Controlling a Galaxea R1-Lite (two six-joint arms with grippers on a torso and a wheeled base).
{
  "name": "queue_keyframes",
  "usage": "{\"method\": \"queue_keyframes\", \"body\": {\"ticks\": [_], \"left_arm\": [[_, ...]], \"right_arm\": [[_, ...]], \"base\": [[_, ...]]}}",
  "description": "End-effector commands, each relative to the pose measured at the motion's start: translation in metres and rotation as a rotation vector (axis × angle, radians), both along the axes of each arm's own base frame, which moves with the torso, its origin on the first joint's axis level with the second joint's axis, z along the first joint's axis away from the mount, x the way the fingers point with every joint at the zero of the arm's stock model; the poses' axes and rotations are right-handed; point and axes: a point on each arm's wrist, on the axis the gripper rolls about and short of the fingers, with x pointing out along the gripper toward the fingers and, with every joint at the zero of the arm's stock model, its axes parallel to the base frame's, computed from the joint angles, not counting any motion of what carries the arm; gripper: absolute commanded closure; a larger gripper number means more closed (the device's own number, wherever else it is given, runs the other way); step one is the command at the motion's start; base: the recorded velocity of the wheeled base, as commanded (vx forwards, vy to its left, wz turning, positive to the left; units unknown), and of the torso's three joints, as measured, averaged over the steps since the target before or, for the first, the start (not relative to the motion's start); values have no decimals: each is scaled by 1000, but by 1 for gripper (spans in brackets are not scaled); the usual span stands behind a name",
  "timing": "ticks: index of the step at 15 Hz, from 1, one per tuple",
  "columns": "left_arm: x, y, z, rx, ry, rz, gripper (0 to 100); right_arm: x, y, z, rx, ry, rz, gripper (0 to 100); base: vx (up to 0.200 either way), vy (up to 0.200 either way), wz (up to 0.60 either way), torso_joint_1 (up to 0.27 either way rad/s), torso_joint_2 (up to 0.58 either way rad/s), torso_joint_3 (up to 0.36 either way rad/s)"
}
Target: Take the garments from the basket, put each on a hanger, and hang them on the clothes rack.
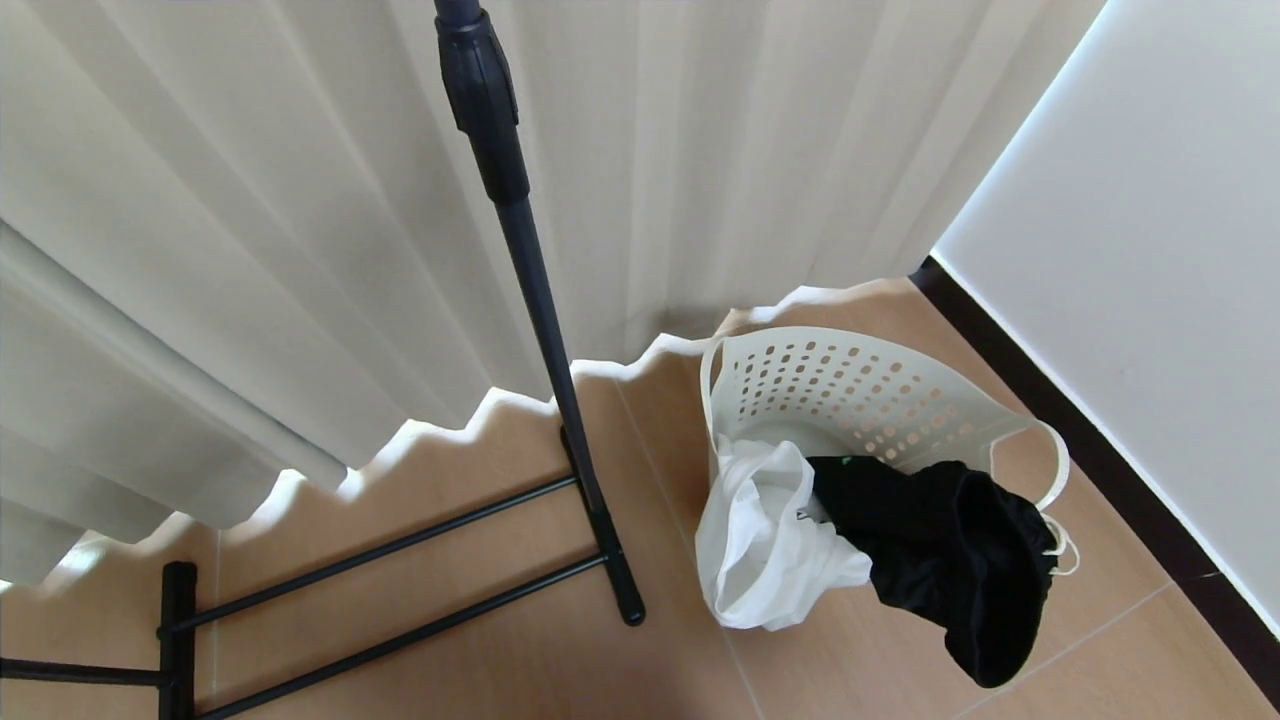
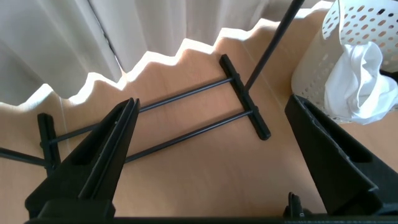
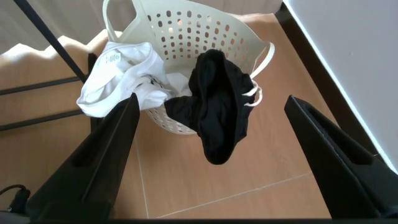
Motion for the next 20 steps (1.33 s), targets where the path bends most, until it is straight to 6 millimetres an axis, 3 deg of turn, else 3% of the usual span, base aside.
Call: {"method": "queue_keyframes", "body": {"ticks": [1, 4, 7, 10, 13, 14, 15, 20], "left_arm": [[0, 0, 0, 2, 3, 0, 0], [0, 0, 0, 1, 0, 2, 0], [0, 0, 0, -1, 0, 2, 0], [0, 0, 0, -1, 0, 3, 0], [0, 0, 0, 1, -1, 2, 0], [0, 0, 0, 1, 0, 2, 0], [0, 0, 0, -1, -1, 3, 0], [0, 0, 0, -1, 0, 3, 0]], "right_arm": [[0, 0, 0, -5, -1, 2, 0], [1, 0, -1, -19, 27, -1, 0], [20, 0, 6, -17, 251, 51, 0], [71, 7, 43, -38, 435, 174, 0], [119, 25, 64, -187, 521, 318, 0], [128, 30, 66, -223, 536, 352, 0], [150, 44, 71, -321, 554, 413, 0], [225, 78, 63, -678, 580, 501, 0]], "base": [[0, 0, 0, 2, 2, -203], [0, 0, 0, -2, 4, -194], [0, 0, 0, 2, 2, -55], [0, 0, 0, 0, 0, 0], [0, 0, 0, 0, 0, 0], [0, 0, 0, 0, 0, 0], [0, 0, 0, 0, 0, 0], [0, 0, 0, 0, 0, 0]]}}
